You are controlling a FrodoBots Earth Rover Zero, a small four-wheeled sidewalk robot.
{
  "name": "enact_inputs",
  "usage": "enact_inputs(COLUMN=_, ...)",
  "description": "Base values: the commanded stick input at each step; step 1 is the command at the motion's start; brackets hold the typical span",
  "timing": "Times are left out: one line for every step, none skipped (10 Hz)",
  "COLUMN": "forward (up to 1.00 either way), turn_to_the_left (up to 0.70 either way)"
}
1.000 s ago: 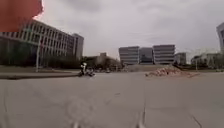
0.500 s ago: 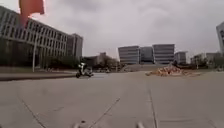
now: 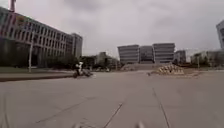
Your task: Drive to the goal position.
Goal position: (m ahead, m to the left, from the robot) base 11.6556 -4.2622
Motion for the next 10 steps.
enact_inputs(forward=0.85, turn_to_the_left=-0.03)
enact_inputs(forward=0.85, turn_to_the_left=-0.13)
enact_inputs(forward=0.85, turn_to_the_left=-0.26)
enact_inputs(forward=0.85, turn_to_the_left=-0.34)
enact_inputs(forward=0.85, turn_to_the_left=-0.06)
enact_inputs(forward=0.85, turn_to_the_left=0.0)
enact_inputs(forward=0.85, turn_to_the_left=0.0)
enact_inputs(forward=0.85, turn_to_the_left=0.0)
enact_inputs(forward=0.85, turn_to_the_left=0.0)
enact_inputs(forward=0.85, turn_to_the_left=0.0)
